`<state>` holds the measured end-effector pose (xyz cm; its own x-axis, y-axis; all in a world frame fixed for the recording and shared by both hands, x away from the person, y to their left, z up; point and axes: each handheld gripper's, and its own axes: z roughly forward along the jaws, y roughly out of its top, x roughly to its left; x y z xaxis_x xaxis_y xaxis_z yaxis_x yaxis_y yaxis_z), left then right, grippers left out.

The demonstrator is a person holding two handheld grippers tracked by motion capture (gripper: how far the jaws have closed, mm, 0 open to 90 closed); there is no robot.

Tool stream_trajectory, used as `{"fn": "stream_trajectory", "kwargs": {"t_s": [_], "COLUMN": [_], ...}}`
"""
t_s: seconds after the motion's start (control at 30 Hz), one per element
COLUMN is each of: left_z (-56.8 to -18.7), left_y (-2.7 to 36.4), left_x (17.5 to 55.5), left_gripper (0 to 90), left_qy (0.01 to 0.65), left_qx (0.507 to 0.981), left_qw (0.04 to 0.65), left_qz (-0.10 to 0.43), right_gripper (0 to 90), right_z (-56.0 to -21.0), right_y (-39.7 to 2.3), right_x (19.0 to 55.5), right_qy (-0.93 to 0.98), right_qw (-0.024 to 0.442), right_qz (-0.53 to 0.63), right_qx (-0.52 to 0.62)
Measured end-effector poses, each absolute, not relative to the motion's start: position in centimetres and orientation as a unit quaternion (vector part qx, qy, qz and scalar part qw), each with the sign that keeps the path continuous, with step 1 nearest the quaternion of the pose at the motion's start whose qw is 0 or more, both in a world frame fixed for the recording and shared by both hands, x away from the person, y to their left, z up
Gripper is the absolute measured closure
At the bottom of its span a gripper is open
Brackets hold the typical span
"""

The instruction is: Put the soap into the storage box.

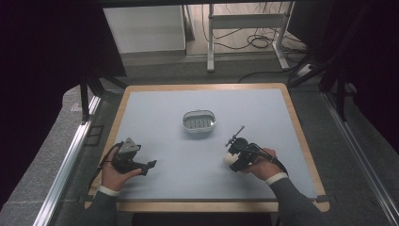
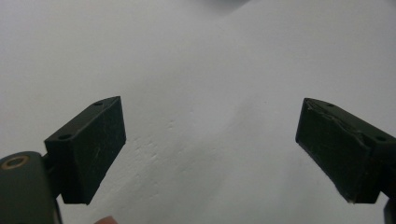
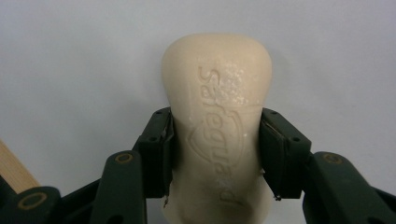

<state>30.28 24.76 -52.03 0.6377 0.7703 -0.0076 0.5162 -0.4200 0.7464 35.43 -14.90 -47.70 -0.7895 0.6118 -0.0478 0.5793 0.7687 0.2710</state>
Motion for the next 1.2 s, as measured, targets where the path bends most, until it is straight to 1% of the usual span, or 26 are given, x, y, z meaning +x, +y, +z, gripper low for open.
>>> {"fn": "stream_trajectory", "kwargs": {"t_s": [0.37, 0.73, 1.2], "left_z": [-52.3, -52.3, -52.4], "left_y": [24.7, 24.8, 24.7], "left_x": [30.4, 30.4, 30.5], "left_gripper": [8.9, 8.9, 8.9], "left_qy": [0.390, 0.391, 0.393], "left_qx": [0.827, 0.827, 0.826], "left_qw": [0.366, 0.367, 0.367], "left_qz": [0.171, 0.170, 0.169], "right_gripper": [49.8, 49.7, 49.8], "right_z": [-46.1, -44.0, -42.9], "right_y": [-15.2, -14.4, -13.6], "right_x": [36.0, 37.8, 39.9], "right_qy": [0.937, 0.939, 0.939], "right_qw": [0.070, 0.075, 0.078], "right_qz": [0.140, 0.165, 0.177], "right_qx": [0.313, 0.292, 0.283]}}
